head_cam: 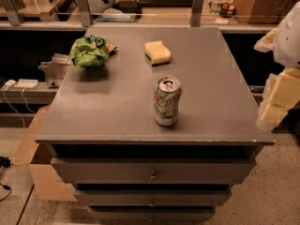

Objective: Pick 7up can

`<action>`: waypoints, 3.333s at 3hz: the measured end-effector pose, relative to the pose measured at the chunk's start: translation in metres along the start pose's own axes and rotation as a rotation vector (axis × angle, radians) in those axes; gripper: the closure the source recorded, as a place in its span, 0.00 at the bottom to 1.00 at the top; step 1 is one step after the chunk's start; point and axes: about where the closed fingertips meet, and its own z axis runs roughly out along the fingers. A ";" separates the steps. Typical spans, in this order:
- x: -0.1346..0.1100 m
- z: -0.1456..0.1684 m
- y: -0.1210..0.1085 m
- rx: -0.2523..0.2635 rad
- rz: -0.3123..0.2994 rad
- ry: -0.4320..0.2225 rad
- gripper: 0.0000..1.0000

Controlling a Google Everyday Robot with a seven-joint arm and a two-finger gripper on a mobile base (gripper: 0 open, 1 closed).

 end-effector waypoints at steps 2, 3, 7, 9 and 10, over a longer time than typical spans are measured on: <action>-0.015 0.022 -0.004 -0.053 -0.037 -0.070 0.00; -0.042 0.058 -0.007 -0.145 -0.092 -0.156 0.00; -0.099 0.123 -0.016 -0.363 -0.186 -0.540 0.00; -0.121 0.143 0.004 -0.471 -0.243 -0.604 0.00; -0.130 0.151 0.010 -0.507 -0.262 -0.622 0.18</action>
Offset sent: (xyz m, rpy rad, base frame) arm 0.0350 0.0430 -0.0480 0.1861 0.0964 0.1786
